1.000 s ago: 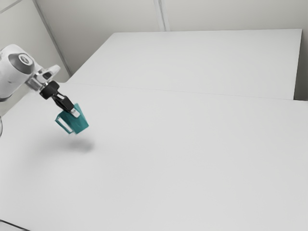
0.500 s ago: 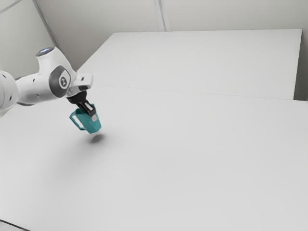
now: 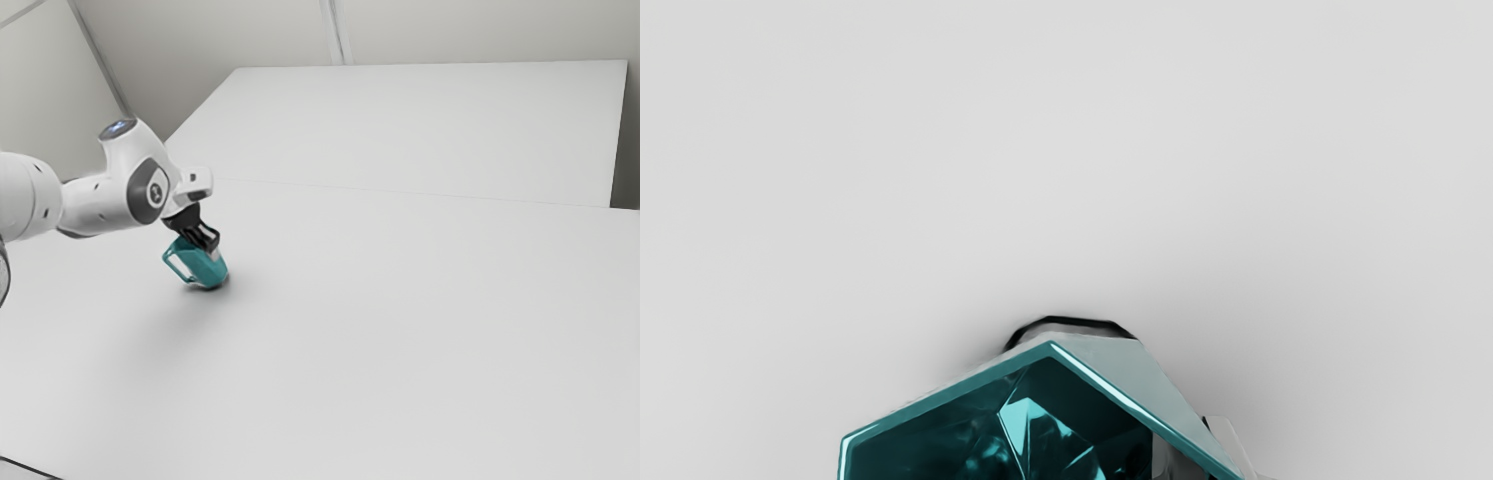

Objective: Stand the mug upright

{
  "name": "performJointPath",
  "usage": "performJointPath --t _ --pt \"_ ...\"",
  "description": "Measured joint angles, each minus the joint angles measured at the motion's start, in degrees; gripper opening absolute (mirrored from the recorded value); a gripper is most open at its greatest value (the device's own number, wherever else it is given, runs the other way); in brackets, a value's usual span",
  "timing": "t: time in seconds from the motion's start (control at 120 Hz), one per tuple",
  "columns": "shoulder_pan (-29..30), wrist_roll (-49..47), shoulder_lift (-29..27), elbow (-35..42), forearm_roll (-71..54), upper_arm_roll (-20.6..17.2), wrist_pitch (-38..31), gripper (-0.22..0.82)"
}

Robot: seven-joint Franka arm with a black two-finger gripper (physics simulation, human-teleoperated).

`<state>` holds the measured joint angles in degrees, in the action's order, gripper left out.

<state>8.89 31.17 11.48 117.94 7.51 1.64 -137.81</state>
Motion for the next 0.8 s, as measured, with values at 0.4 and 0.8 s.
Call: performJointPath --t 0.4,0.8 --pt "-0.03 -3.44 1.40 -0.18 0.48 -1.49 -1.52 0.13" --pt "-0.45 -4.62 -5.99 -3.10 0.69 -1.55 5.01 0.53"
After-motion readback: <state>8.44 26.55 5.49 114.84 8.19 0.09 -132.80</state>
